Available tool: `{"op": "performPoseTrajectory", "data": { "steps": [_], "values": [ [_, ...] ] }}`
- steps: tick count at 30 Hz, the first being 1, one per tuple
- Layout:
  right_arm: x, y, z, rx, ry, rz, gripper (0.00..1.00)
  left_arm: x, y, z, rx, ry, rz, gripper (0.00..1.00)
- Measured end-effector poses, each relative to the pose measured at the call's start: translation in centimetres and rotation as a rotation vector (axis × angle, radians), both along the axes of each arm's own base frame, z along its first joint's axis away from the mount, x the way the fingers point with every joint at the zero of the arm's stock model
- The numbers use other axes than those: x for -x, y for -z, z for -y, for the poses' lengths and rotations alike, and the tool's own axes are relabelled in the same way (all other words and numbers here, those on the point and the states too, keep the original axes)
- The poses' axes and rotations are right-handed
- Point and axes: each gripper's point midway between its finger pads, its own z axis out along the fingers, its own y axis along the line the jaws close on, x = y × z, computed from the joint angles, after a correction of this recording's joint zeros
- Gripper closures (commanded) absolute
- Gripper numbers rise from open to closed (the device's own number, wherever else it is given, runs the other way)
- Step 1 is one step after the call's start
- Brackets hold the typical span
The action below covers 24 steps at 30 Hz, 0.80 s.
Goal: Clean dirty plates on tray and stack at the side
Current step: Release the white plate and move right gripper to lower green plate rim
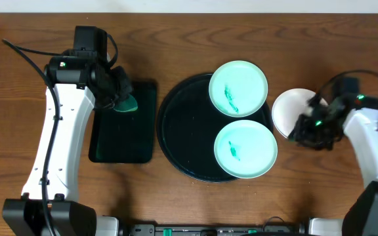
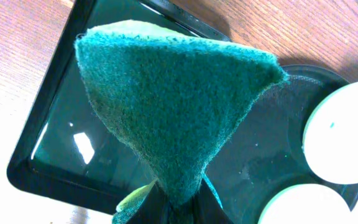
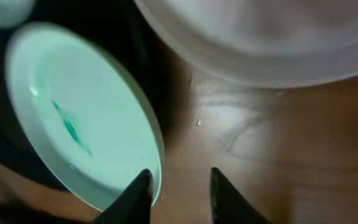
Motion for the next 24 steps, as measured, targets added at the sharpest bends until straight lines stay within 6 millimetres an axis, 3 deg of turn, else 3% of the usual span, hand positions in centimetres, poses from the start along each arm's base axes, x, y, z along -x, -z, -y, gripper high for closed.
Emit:
{"op": "performPoseTrajectory", "data": {
  "steps": [4,11,15,20,24],
  "values": [
    [1.6,2.4,-1.5,-0.013,-0.056,-0.028,0.73,0.0,0.0,0.0,0.000,0.000,0.000,0.93],
    [1.3,3.6,-3.5,-0.011,-0.140,0.022,0.74,0.0,0.0,0.0,0.000,0.000,-0.001,0.93],
    [1.0,3.9,-4.5,-0.004,-0.188,0.050,0.80,0.0,0.0,0.0,0.000,0.000,-0.002,0.93],
    [1.8,4.5,-4.8,0.026,-0.215,0.031,0.98,0.2,0.1,0.0,0.000,0.000,-0.008,0.93],
    [2.0,4.6,-4.9,0.035,-0.224,0.027,0.99,0.2,0.1,0.0,0.000,0.000,-0.008,0.93]
  ]
}}
